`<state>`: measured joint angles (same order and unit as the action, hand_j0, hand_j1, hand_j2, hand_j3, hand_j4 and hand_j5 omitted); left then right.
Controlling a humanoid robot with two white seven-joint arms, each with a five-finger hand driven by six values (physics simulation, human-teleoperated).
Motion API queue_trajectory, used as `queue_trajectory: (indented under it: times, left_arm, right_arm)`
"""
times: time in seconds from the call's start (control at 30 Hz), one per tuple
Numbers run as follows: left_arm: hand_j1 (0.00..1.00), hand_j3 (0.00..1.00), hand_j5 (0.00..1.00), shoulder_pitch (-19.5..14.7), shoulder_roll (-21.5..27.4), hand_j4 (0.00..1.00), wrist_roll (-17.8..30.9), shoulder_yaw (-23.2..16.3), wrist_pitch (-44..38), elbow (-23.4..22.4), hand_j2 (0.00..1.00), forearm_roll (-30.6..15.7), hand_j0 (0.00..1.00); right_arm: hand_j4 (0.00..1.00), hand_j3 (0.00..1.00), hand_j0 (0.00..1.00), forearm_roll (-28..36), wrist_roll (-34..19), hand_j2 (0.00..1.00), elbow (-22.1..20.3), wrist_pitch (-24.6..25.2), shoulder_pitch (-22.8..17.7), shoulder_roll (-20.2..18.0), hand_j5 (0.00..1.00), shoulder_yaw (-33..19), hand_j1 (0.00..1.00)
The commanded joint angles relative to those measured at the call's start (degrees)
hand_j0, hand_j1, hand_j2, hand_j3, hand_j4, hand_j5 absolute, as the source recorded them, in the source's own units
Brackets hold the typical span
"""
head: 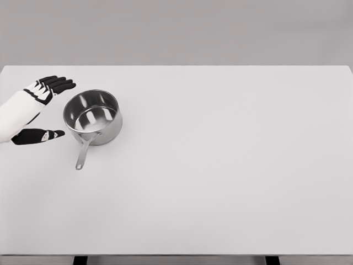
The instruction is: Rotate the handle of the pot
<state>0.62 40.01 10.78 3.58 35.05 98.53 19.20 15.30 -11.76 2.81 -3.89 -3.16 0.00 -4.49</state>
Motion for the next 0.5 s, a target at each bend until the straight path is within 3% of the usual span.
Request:
queue_trajectory:
  times: [0.0,0.2,0.4,0.47]
  left_arm:
    - [1.0,1.0,1.0,0.0,0.07,1.0,0.03,0.02,-0.05,-0.01,1.0,-0.39,1.0]
    - [1.0,1.0,1.0,-2.02,0.07,1.0,0.03,-0.33,-0.05,-0.18,1.0,-0.13,1.0]
    - [1.0,1.0,1.0,-8.17,0.07,1.0,0.12,-9.91,-0.05,0.08,1.0,0.05,1.0]
    - [1.0,1.0,1.0,-11.07,0.07,1.0,4.33,-11.93,-0.05,0.17,1.0,-0.04,1.0]
  right_arm:
    - [1.0,1.0,1.0,-0.01,-0.02,1.0,0.0,0.03,0.0,0.0,1.0,0.0,1.0]
    - [1.0,1.0,1.0,-0.01,-0.02,1.0,0.0,0.03,0.0,0.0,1.0,0.0,1.0]
    - [1.0,1.0,1.0,-0.01,-0.02,1.0,0.0,0.03,0.0,0.0,1.0,0.0,1.0]
    - [1.0,1.0,1.0,-0.01,-0.02,1.0,0.0,0.03,0.0,0.0,1.0,0.0,1.0]
